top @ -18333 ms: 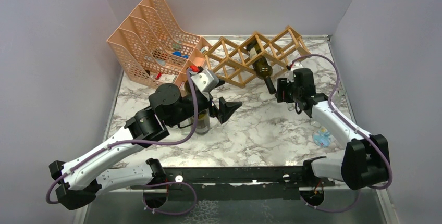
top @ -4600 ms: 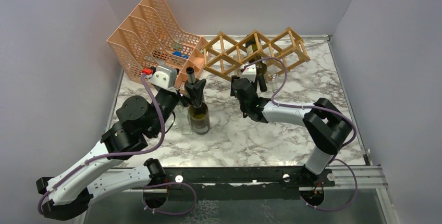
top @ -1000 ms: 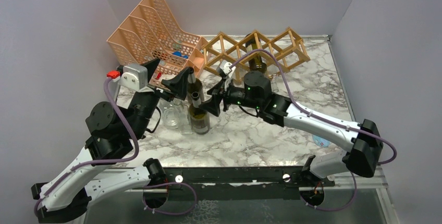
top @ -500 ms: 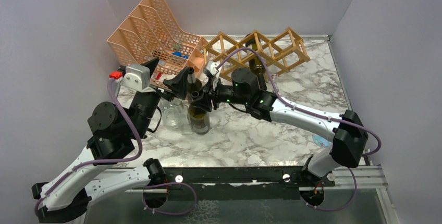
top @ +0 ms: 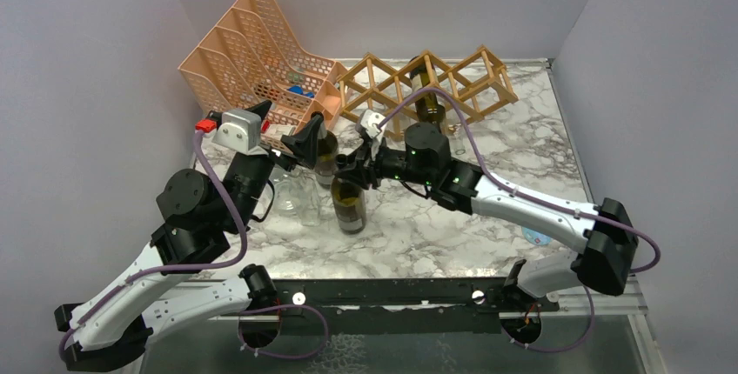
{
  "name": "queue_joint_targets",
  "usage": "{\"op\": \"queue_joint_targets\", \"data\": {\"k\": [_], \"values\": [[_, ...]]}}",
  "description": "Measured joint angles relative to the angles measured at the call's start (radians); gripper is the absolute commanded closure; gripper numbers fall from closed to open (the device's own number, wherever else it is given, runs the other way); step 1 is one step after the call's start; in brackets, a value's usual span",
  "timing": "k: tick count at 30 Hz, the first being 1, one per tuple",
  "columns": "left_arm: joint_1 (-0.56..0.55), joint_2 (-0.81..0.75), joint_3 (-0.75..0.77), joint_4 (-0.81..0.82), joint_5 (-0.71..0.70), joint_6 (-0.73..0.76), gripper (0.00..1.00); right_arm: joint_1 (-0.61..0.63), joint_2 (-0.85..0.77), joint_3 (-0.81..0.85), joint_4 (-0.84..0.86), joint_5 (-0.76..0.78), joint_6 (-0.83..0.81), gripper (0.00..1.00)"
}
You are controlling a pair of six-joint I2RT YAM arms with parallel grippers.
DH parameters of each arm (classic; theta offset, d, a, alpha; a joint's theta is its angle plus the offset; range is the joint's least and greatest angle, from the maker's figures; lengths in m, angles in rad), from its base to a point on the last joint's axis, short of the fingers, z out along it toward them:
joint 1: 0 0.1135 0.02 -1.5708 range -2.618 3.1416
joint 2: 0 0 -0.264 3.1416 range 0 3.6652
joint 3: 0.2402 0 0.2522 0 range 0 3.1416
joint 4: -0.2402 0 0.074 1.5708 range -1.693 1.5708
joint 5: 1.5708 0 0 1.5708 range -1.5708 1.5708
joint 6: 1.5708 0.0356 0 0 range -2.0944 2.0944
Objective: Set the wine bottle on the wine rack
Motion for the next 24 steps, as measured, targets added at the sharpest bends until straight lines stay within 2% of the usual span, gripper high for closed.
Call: {"op": "queue_joint_targets", "data": {"k": [5,10,16,24], "values": [[0.0,0.014,-0.027,-0.001,0.035,0.0,0.01,-0.003,-0.156,-0.08,-0.061,0.1,-0.025,0.99],[0.0,0.064,-0.082,-0.005,0.143,0.0,0.01,-0.003,-0.333,-0.151,-0.102,0.225,-0.021,0.99],[0.0,0.132,-0.201,0.023,0.375,-0.002,0.01,-0.003,-0.526,-0.22,-0.176,0.381,0.022,0.99],[0.0,0.181,-0.396,0.122,0.62,-0.045,0.01,-0.003,-0.65,-0.227,-0.27,0.484,0.063,0.99]]}}
